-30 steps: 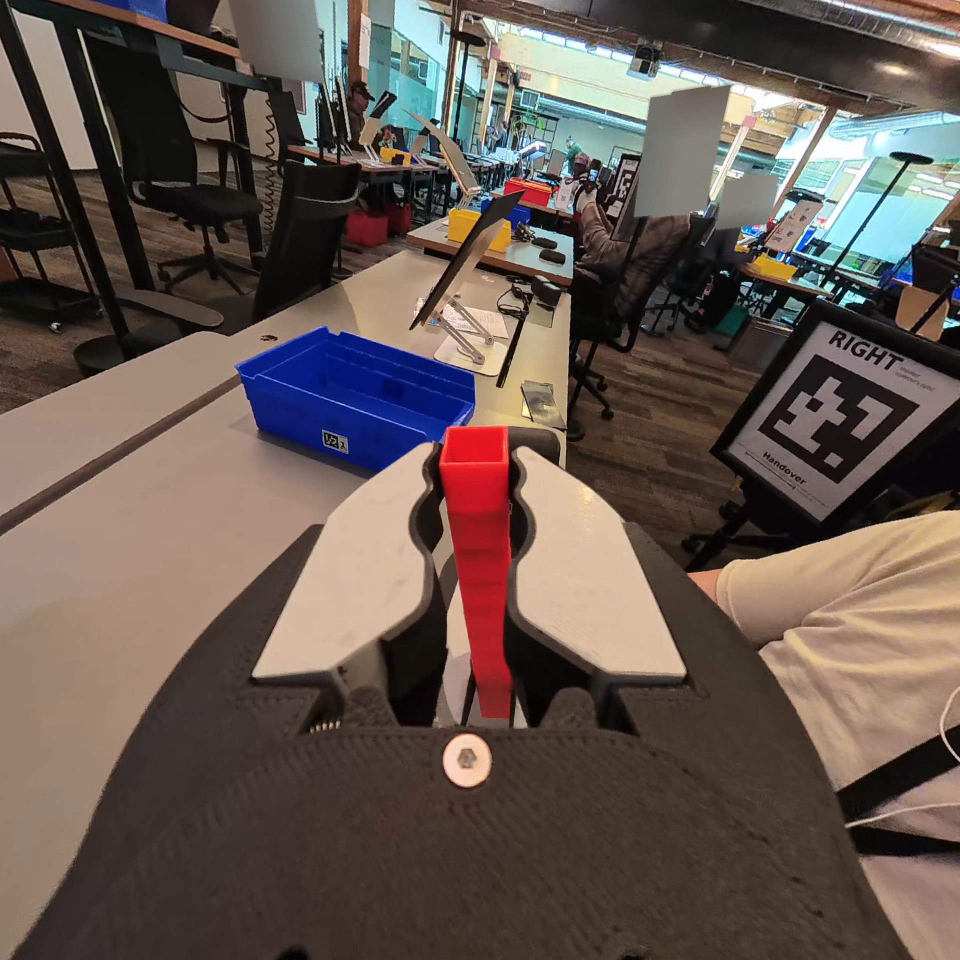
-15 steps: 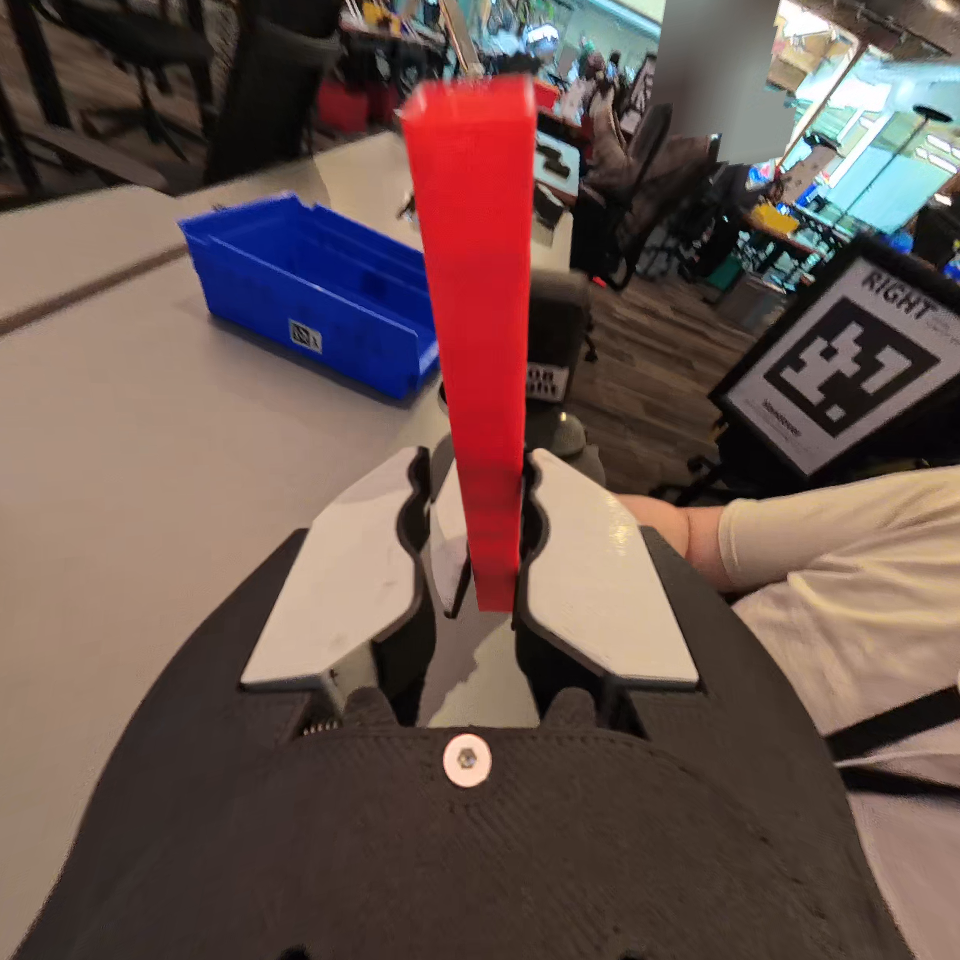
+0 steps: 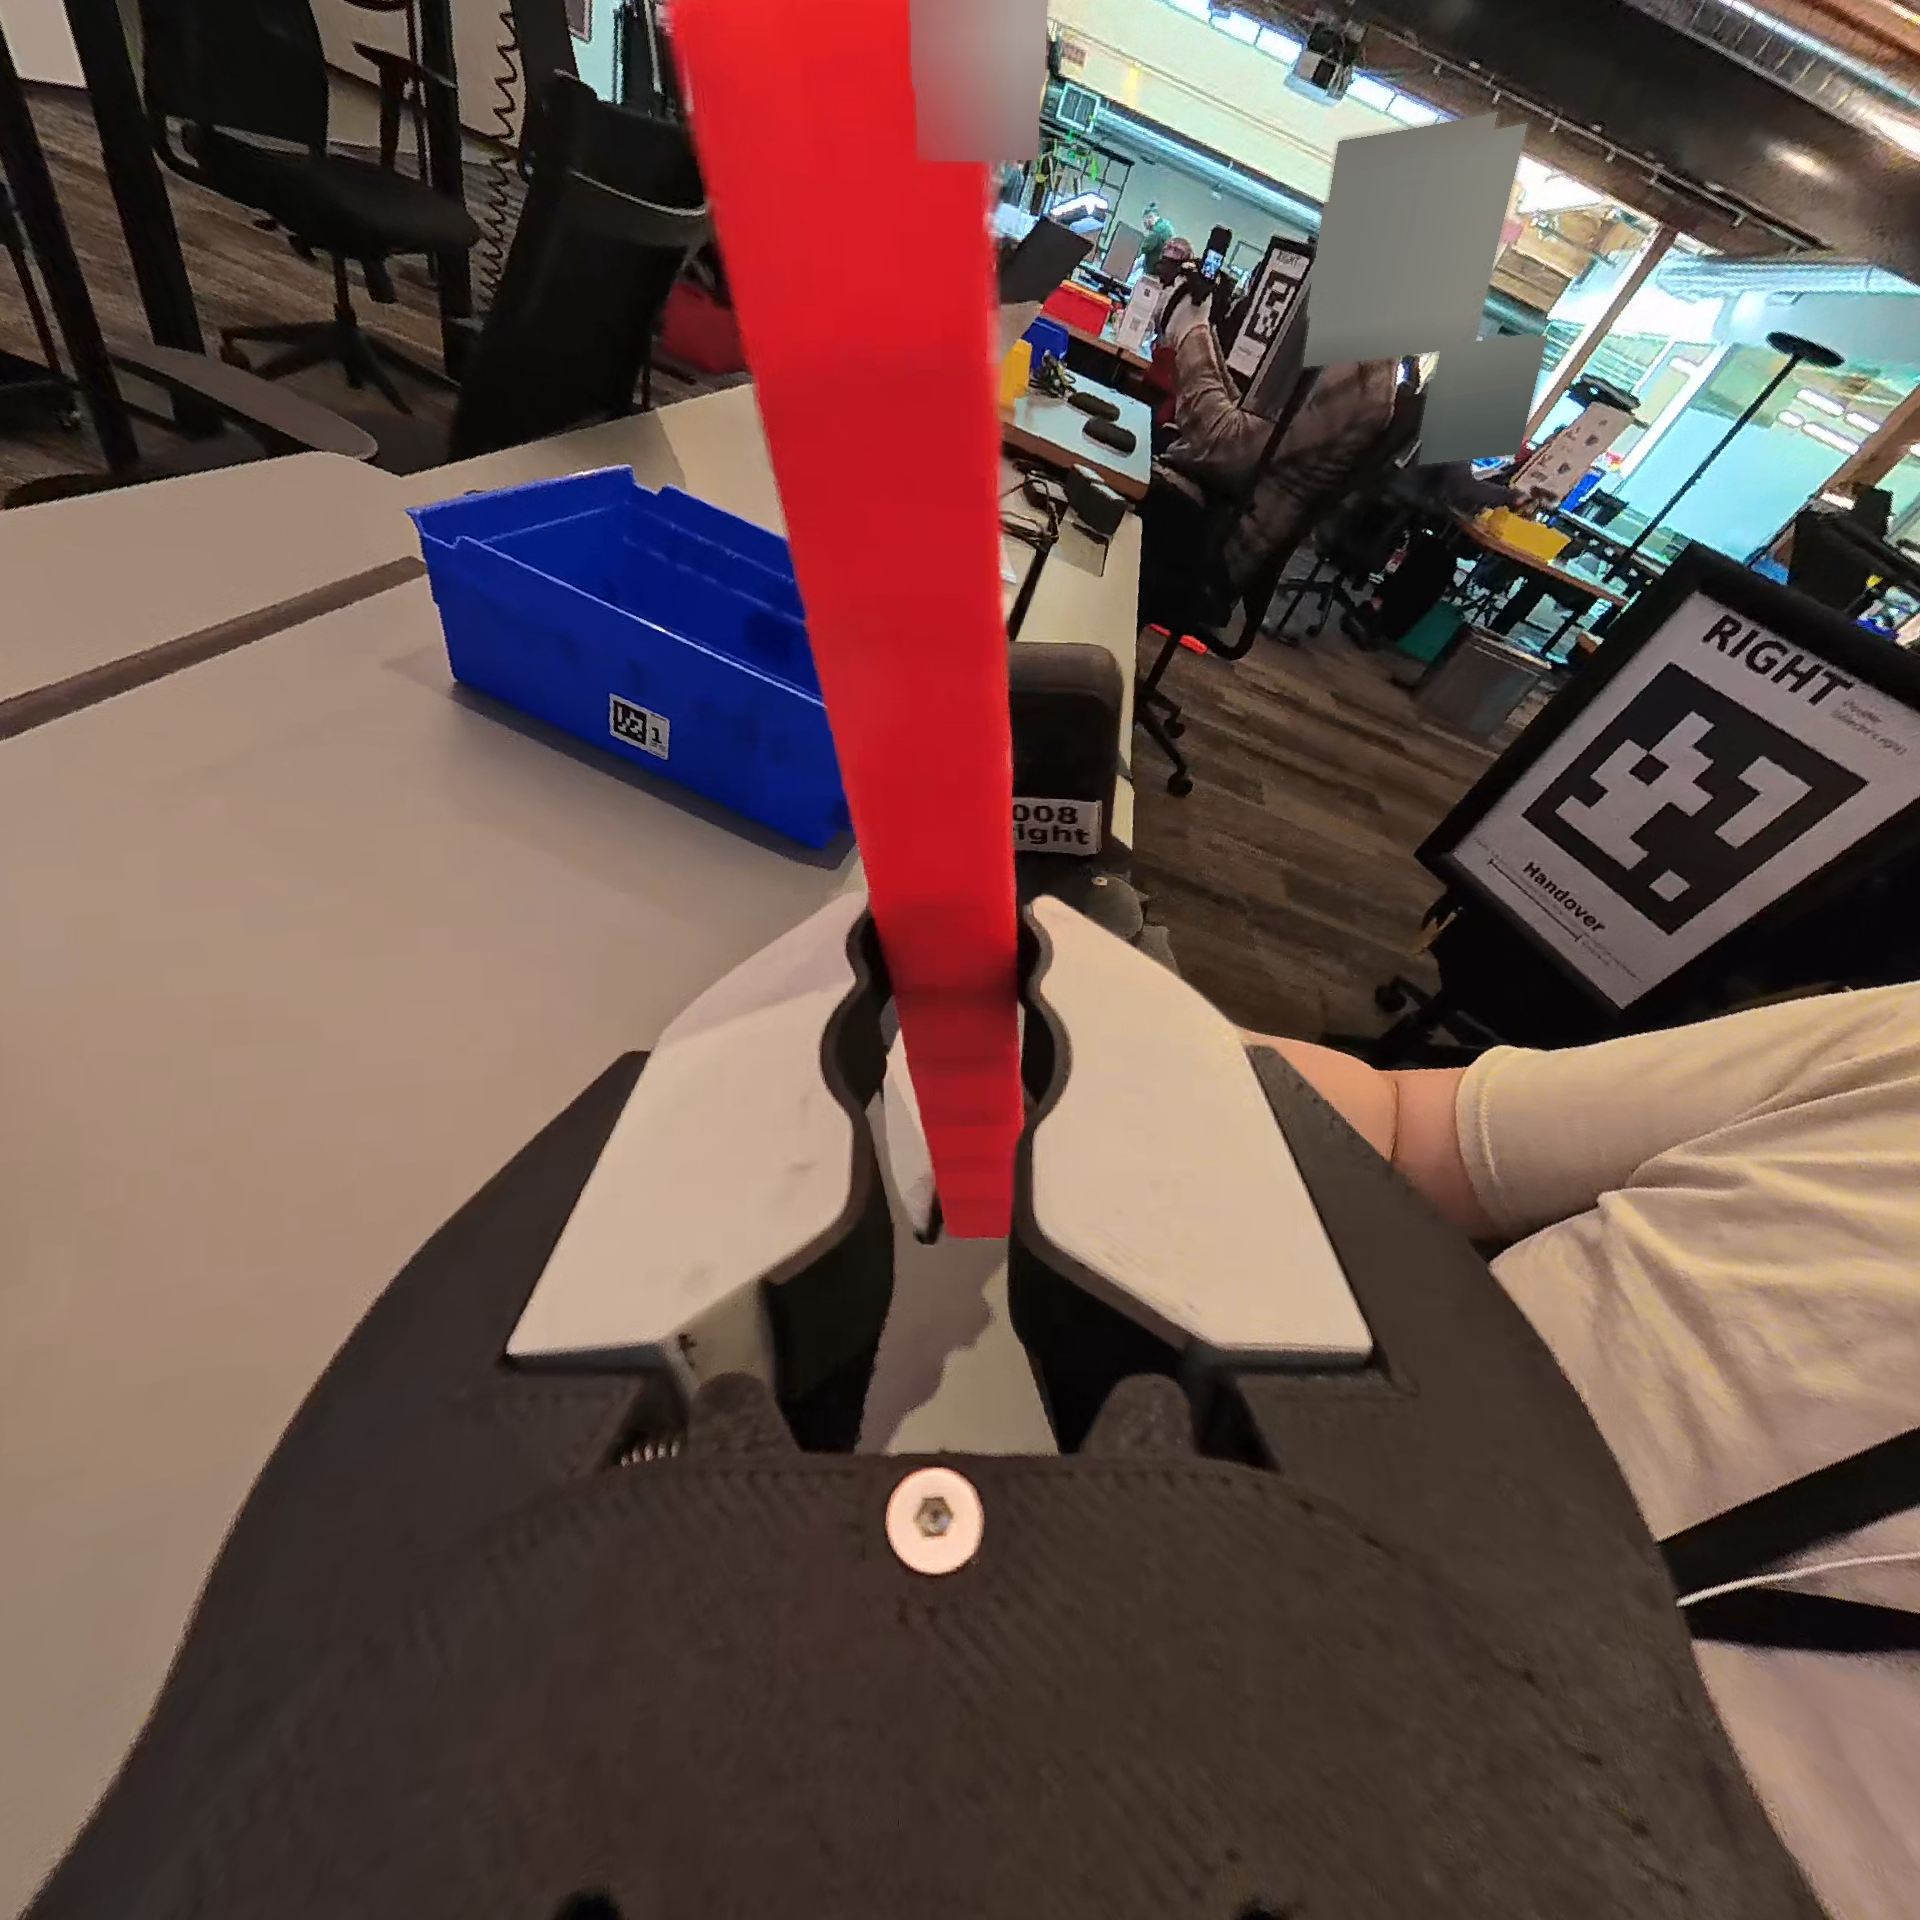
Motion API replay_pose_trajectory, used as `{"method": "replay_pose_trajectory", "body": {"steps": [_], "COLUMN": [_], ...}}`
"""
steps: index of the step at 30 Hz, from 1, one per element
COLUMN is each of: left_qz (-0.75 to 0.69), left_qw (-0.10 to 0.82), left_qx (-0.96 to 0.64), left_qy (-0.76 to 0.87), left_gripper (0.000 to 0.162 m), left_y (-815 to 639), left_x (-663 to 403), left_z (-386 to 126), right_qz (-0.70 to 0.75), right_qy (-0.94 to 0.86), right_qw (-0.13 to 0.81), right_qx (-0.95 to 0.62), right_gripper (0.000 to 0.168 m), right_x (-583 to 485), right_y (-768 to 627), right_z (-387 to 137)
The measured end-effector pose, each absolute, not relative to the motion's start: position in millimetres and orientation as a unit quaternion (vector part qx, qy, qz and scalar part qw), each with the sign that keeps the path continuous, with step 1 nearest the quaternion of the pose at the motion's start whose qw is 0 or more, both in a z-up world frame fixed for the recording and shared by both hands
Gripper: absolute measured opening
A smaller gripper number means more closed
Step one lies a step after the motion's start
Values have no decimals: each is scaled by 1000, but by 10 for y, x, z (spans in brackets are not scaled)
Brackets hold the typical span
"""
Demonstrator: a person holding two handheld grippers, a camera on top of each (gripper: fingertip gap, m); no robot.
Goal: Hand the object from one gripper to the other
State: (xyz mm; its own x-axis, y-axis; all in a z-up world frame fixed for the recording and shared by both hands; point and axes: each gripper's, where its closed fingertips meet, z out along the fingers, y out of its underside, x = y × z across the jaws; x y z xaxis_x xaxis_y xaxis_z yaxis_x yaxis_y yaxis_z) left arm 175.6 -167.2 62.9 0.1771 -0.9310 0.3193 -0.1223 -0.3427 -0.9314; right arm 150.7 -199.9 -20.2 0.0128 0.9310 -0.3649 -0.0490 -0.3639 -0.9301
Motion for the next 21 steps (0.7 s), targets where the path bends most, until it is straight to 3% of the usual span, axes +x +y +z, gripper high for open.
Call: {"method": "replay_pose_trajectory", "body": {"steps": [2,10,13,21], "left_qz": [-502,-459,-422,-385], "left_qw": [402,419,438,443], "left_qx": [-650,-654,-667,-669], "left_qy": [406,432,431,456], "left_gripper": [22,22,22,22], "left_y": [-1701,-1704,-1641,-1725], "left_x": [1776,1768,1692,1690], "left_z": [614,579,539,459], "right_qz": [590,581,521,452], "right_qy": [-387,-375,-391,-429], "right_qw": [408,425,464,526], "right_qx": [-580,-584,-600,-578], "right_gripper": [22,23,48,56], "right_x": [1473,1380,1487,1751], "right_y": [-1995,-1952,-1847,-1760], "right_z": [-232,-283,-292,261]}}
